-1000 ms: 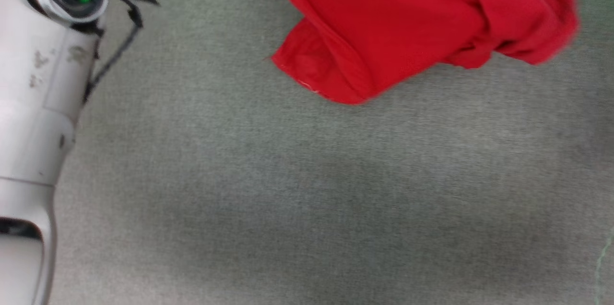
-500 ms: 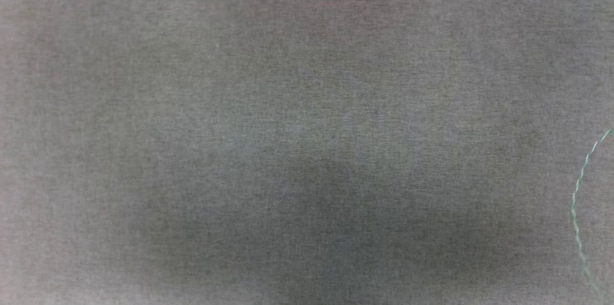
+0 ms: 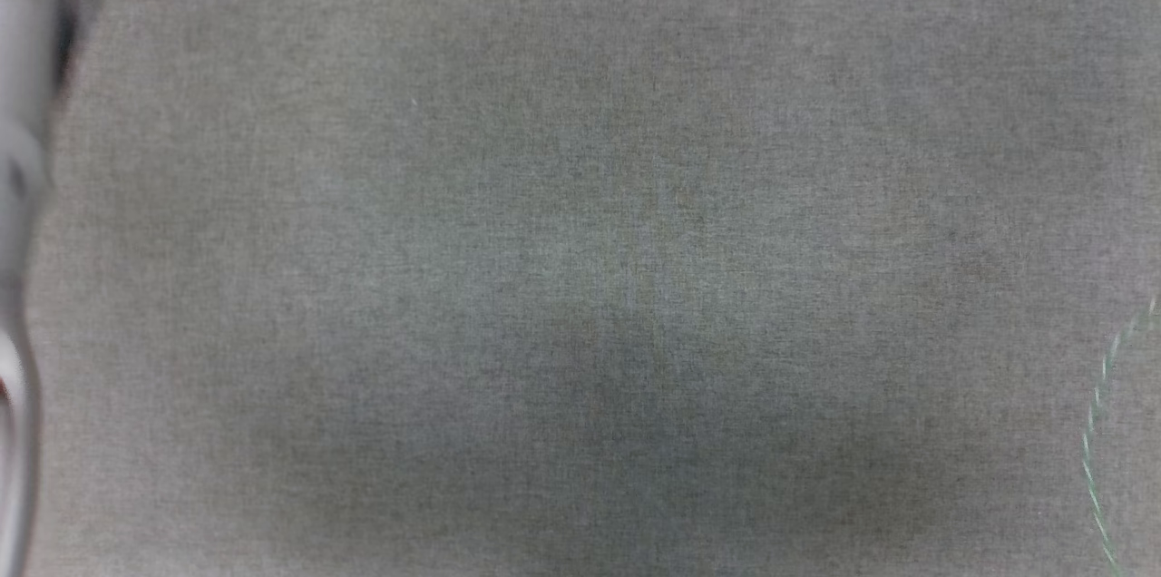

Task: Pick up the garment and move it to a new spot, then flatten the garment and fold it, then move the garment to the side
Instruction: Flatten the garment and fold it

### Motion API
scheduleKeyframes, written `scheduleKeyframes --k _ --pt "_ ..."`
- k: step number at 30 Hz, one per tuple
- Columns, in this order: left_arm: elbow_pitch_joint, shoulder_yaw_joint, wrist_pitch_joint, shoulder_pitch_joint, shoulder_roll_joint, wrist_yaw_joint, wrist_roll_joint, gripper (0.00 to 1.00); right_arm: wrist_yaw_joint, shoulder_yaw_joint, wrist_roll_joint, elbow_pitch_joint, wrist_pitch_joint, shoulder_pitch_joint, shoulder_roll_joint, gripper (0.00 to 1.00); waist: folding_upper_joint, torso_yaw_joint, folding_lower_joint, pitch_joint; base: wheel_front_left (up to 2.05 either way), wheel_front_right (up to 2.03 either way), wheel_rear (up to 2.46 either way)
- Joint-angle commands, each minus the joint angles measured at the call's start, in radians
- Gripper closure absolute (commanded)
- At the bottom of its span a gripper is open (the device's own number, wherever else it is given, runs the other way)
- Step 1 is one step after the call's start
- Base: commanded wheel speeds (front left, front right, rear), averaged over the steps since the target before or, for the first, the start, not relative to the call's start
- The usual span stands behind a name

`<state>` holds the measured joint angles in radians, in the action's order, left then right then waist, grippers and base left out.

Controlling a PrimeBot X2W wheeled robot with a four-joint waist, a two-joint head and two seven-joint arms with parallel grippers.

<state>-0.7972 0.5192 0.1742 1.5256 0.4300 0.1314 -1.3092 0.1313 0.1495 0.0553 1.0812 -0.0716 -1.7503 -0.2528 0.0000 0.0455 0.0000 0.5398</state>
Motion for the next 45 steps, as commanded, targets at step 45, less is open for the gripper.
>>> scheduleKeyframes --k 45 --pt "0.921 -0.285 0.092 -1.629 0.193 -0.062 -0.08 1.0 -0.001 -0.011 0.49 -1.381 0.653 1.734 -0.114 1.0 0.0 -0.075 0.0 -0.245 0.0 0.0 0.0"
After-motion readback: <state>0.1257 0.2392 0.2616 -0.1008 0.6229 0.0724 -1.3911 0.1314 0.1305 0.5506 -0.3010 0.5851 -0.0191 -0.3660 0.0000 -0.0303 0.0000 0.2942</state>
